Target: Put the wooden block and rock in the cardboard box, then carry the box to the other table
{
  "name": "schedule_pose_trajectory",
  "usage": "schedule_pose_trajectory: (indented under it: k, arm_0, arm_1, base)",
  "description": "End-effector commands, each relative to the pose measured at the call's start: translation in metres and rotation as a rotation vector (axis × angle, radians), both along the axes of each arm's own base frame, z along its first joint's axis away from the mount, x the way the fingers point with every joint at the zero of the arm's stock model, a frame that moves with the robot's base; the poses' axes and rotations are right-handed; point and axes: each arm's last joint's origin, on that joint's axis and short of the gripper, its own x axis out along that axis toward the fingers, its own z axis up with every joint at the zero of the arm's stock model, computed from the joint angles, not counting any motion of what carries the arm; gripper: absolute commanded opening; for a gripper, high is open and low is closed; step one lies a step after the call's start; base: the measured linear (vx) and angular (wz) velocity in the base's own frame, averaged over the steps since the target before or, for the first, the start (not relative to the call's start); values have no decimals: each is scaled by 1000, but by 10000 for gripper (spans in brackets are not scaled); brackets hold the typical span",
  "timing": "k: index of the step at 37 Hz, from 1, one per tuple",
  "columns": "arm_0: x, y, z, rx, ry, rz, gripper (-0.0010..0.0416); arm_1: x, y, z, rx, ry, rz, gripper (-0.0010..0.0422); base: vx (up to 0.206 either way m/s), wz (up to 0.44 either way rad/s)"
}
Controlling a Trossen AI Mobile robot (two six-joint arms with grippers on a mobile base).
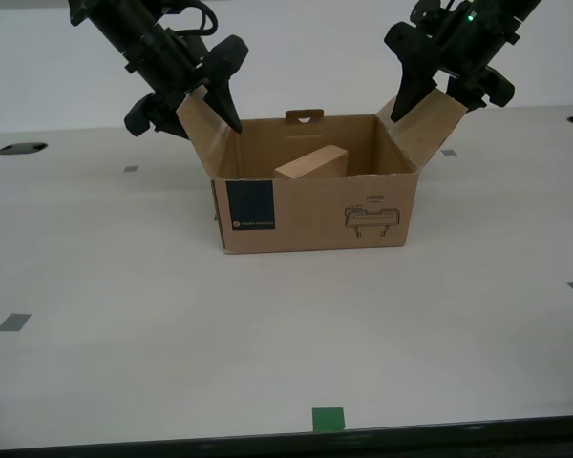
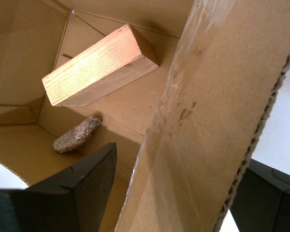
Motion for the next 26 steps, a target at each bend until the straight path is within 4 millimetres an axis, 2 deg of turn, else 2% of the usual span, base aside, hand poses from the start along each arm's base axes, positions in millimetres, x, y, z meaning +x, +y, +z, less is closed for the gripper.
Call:
schedule_pose_trajectory:
  k: [1,11,15,20,26]
  arm_0:
    - [2,1,-6,4,9,4,257]
    - [5,2,-29,-8,81,1,234]
    - [5,2,-29,-8,80,0,219]
    - [4,2,-24,-6,69,0,190]
    - [3,2,-18,-1,52,-3,155]
  arm_1:
    - [0,-4,1,-10,-2,-1,238]
    - [-1,-4,0,-8,12,4,238]
    - [-2,-4,0,-5,18,4,233]
    - [-2,-4,0,-5,18,4,197]
    - [-2,-4,0,-6,17,3,126]
  base:
    - [0,0]
    - [0,0]
    - [0,0]
    - [0,0]
    - [0,0]
